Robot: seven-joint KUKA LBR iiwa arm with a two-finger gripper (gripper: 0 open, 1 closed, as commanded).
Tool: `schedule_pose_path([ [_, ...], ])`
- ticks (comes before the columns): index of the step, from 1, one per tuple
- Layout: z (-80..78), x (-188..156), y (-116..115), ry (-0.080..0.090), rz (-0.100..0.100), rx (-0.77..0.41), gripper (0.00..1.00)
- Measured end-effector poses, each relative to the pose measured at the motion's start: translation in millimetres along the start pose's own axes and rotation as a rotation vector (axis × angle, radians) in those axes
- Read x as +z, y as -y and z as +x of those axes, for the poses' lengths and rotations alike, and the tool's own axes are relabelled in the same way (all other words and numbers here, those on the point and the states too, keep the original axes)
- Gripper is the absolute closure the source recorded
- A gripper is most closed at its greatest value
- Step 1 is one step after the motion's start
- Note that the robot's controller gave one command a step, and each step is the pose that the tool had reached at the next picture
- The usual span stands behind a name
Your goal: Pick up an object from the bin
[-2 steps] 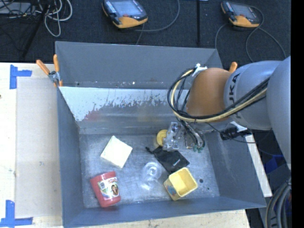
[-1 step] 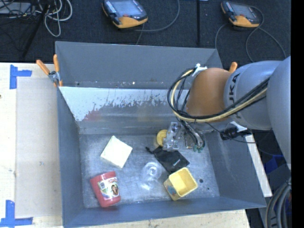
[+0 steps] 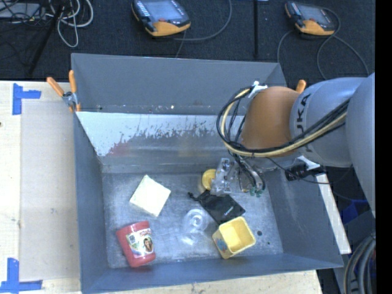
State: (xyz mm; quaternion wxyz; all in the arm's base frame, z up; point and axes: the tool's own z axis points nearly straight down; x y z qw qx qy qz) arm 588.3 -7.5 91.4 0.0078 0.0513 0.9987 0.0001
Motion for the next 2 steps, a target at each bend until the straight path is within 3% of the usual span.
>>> schedule_pose_path([
  [2,1.8,-24.2,0.0,-0.017,0.001,-0.001,1.0],
])
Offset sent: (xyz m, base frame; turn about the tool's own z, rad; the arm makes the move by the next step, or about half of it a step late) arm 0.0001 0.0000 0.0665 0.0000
